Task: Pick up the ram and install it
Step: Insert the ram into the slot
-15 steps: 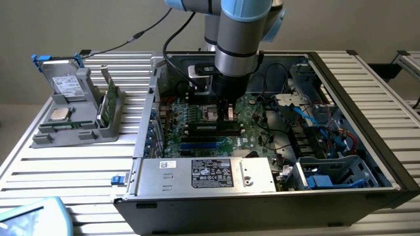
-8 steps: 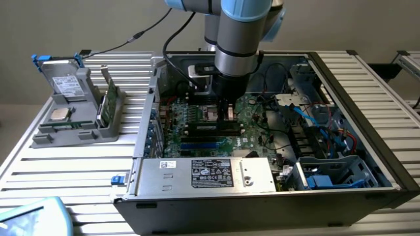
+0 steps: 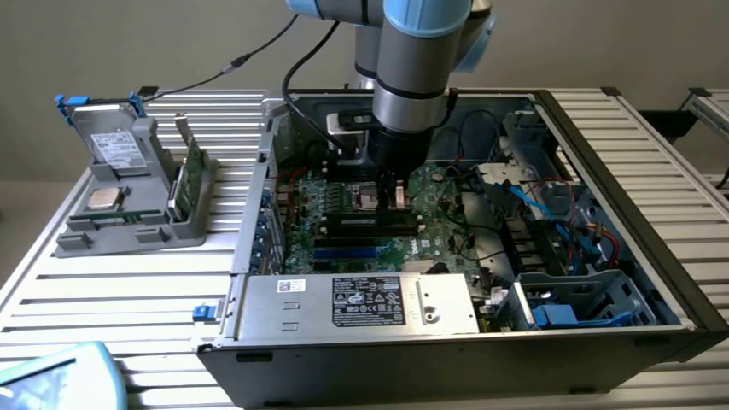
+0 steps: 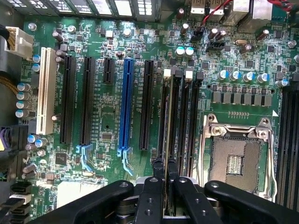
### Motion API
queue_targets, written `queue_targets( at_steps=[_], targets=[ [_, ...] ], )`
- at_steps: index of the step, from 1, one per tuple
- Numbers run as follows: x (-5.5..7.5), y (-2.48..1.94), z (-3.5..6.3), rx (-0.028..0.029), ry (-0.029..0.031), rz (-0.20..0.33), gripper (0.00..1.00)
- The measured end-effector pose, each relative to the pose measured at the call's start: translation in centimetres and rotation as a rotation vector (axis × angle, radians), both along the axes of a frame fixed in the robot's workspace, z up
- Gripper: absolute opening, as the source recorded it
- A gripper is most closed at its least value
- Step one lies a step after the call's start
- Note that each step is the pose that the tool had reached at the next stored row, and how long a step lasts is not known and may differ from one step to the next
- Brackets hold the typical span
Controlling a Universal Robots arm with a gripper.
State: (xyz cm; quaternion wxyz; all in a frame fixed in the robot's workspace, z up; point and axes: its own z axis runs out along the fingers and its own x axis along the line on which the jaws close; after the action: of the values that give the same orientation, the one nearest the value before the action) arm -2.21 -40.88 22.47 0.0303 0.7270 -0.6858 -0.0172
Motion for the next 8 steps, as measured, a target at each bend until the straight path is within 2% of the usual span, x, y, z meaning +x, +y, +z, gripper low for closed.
queue_targets(
  at_steps=[4,8],
  targets=[
    [0.0,0.0,-0.02,-0.0031,0.0,-0.002,0.14],
    [0.04,0.01,-0.09,-0.0031,-0.0001,-0.003,0.14]
  ],
)
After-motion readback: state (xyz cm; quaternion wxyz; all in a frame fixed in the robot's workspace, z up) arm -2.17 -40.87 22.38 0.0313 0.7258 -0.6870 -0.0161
